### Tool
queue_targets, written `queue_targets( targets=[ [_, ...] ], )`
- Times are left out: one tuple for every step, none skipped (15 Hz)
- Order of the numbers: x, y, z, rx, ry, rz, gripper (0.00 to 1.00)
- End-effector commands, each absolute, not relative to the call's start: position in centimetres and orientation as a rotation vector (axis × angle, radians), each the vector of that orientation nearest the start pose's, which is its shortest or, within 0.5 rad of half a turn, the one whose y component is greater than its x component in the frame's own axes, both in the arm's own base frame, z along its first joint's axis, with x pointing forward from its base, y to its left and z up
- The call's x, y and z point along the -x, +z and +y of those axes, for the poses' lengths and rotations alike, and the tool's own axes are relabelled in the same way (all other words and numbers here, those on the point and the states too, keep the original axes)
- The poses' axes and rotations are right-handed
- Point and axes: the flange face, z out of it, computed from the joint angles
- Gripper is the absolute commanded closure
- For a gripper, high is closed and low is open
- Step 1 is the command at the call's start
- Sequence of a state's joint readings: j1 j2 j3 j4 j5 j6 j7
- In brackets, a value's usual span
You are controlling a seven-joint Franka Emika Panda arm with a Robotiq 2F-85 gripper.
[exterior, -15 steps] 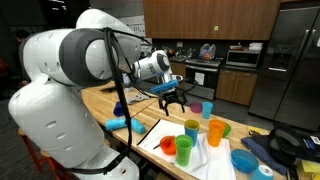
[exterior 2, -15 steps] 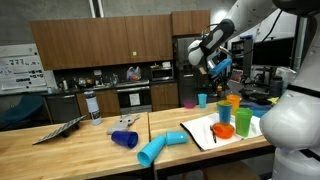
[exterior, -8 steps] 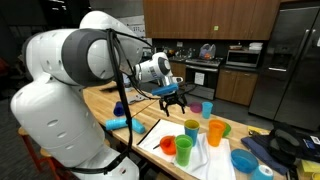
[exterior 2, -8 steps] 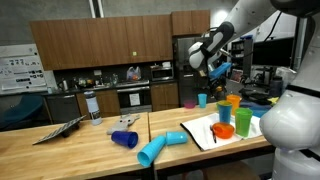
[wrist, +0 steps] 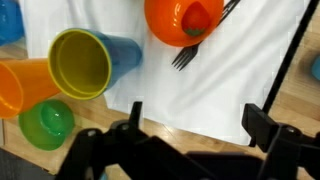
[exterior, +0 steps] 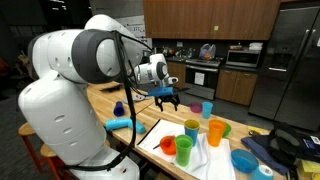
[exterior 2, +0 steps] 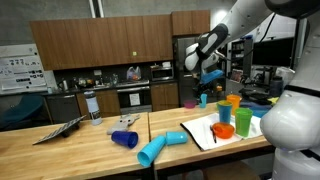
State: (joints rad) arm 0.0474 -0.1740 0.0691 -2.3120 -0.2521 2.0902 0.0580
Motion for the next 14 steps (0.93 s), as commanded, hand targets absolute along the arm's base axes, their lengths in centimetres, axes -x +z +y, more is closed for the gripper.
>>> queue_targets(
  targets=[
    [-47.3,40.5,4.7,3.245,0.02,-0.126,0.0],
    [-47.1,40.5,4.8,3.229,-0.024,-0.044,0.0],
    [-47.1,40.4,5.0,3.224,-0.077,0.007,0.0],
    [-47.1,40.3,5.5,3.228,-0.119,0.025,0.0],
    [-47.2,40.0,5.7,3.239,-0.119,0.021,0.0],
    [-47.7,40.0,5.3,3.24,-0.072,-0.027,0.0],
    [-47.6,39.8,5.4,3.239,-0.083,-0.012,0.0],
    [-47.5,39.6,5.6,3.238,-0.085,-0.006,0.0],
    [-47.5,39.6,5.7,3.238,-0.087,-0.004,0.0],
    [-47.5,39.6,5.7,3.238,-0.088,-0.001,0.0],
    [-47.5,39.6,5.7,3.238,-0.089,0.001,0.0],
    [-47.4,39.3,5.5,3.218,-0.056,-0.012,0.0],
    [-47.3,38.8,5.6,3.239,0.0,-0.034,0.0],
    [-47.1,38.0,5.6,3.273,0.071,-0.025,0.0]
  ],
)
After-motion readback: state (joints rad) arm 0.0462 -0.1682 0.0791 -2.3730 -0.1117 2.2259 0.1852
